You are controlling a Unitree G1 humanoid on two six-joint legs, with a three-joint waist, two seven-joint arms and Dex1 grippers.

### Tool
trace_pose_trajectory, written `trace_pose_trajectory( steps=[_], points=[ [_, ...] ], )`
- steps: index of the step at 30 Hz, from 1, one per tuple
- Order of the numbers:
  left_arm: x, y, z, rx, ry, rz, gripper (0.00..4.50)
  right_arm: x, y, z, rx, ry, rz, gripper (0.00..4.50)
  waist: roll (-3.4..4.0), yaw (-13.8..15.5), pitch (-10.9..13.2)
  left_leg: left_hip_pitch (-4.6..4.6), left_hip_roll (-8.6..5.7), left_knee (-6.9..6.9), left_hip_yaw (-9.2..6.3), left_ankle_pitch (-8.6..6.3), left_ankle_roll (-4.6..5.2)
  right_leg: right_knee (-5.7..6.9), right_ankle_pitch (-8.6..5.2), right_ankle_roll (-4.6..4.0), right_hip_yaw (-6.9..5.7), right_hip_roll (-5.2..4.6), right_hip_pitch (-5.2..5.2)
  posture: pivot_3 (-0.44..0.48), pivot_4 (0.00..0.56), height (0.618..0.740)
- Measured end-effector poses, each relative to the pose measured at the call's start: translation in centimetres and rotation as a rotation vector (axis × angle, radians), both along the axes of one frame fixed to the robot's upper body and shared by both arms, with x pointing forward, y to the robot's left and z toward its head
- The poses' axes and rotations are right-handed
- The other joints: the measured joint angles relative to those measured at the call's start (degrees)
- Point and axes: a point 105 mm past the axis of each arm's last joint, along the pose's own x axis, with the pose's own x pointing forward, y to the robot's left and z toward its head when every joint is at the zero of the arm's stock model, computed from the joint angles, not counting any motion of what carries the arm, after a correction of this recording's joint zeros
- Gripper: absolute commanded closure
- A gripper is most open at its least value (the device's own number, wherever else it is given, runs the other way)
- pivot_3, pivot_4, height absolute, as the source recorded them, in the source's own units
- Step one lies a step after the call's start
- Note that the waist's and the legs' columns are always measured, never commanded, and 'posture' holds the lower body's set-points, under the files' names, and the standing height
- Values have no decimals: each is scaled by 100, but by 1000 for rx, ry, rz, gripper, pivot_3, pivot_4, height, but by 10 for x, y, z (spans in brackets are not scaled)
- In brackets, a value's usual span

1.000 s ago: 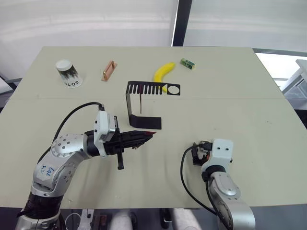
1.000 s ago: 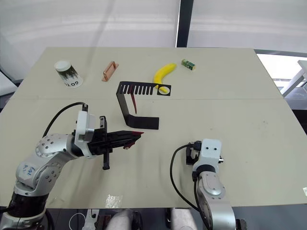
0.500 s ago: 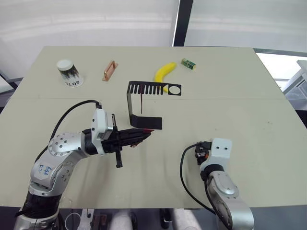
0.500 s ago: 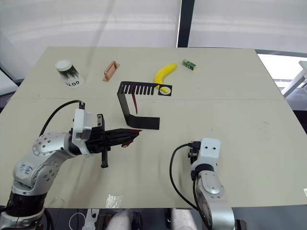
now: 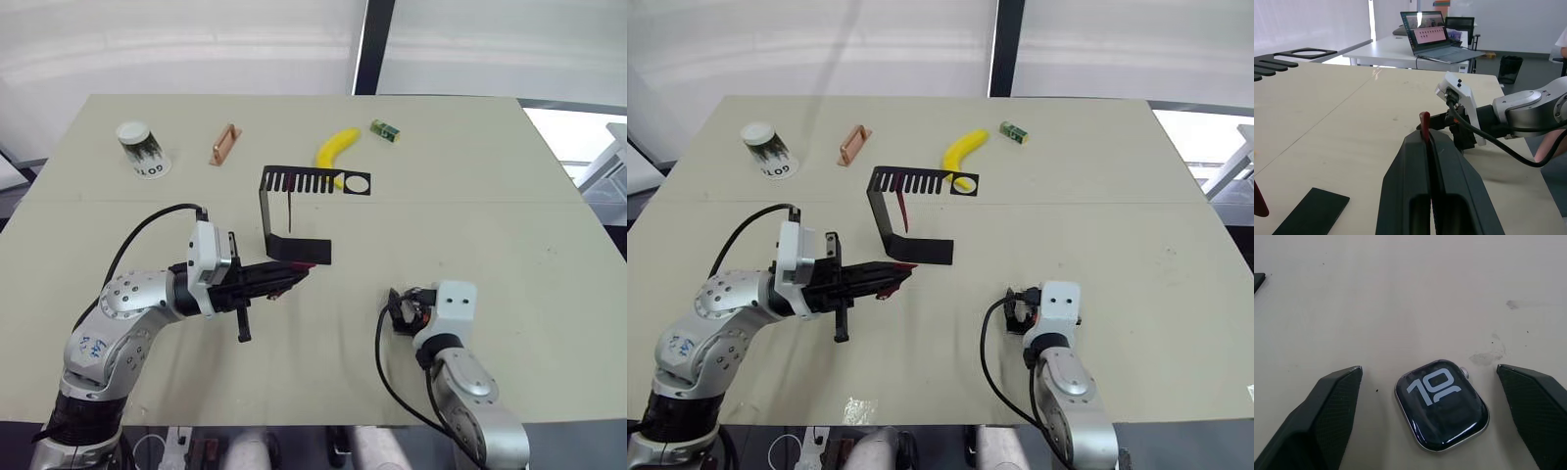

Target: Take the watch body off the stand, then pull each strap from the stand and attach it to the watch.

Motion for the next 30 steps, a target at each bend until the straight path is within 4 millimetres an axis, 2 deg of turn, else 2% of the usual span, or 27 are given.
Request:
trace_pose_trajectory(
  steps=[8,11,14,19,30],
  points=[
    [0,0,0,0,-2,-1,4500,-16,-14,-3,-64,6,135,39,0,-2,1,1,0,1,2,1,2,1,0,2,2,1,1,0,150,729],
    [0,0,1,0,-2,-2,4500,-15,-25,6,-69,-21,175,39,0,-2,1,2,0,1,2,2,2,2,0,2,2,3,1,0,150,729],
    [0,0,1,0,-3,-3,4500,-12,-25,10,-68,-29,228,39,0,-2,1,3,1,0,2,2,2,2,0,2,2,4,0,0,150,729],
    [0,-1,2,0,-6,-4,4500,-6,-24,4,-44,7,321,39,0,8,1,1,-1,2,1,2,3,1,1,3,2,2,0,0,150,729],
    [0,0,1,0,-1,-2,4500,-4,-23,0,-69,9,348,39,-1,7,1,2,0,2,1,2,3,1,1,3,2,3,1,0,150,729]
  ],
)
